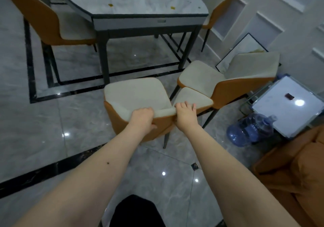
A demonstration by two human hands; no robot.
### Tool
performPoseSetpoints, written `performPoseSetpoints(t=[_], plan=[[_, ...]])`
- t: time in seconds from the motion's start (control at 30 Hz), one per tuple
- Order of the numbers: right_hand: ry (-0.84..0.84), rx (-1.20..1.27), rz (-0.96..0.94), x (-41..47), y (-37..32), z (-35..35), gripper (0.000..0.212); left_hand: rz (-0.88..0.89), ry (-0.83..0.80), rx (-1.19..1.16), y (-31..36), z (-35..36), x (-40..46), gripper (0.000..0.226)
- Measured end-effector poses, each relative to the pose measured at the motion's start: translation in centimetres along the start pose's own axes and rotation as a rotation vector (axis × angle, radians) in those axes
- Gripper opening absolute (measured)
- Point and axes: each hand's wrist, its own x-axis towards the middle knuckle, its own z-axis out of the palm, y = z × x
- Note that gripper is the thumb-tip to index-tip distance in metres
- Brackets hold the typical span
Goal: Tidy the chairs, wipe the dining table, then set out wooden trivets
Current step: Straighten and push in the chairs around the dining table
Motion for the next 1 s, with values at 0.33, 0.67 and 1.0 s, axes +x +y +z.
performPoseSetpoints(t=[0.33, 0.67, 1.0], plan=[[0.011, -0.072, -0.294, 2.2, 4.4, 0.1, 0.047, -0.125, 0.089, 0.117, 1.5, 0.7, 1.6, 0.062], [0.116, -0.06, -0.411, 5.9, 6.2, 0.4, 0.044, -0.074, 0.099, 0.219, 0.7, 0.8, 5.4, 0.058], [0.122, -0.059, -0.42, 14.1, 5.8, -0.6, 0.052, -0.065, 0.092, 0.254, -2.5, -1.2, 12.6, 0.057]])
